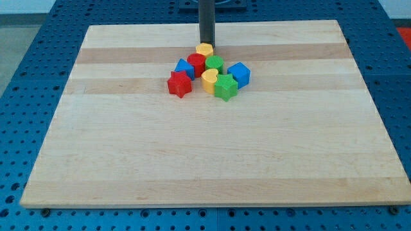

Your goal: Separate the red star from group of blocks

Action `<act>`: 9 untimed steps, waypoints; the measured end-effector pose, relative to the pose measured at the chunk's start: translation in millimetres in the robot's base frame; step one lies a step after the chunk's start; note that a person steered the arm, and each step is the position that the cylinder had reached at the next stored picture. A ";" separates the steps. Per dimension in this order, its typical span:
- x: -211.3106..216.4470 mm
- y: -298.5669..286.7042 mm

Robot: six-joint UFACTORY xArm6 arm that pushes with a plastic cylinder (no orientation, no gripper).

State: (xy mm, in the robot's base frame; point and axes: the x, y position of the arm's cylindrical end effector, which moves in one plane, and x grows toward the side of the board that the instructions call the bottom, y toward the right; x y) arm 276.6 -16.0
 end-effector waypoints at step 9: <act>11.3 -32.2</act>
State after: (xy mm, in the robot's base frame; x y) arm 287.9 -48.2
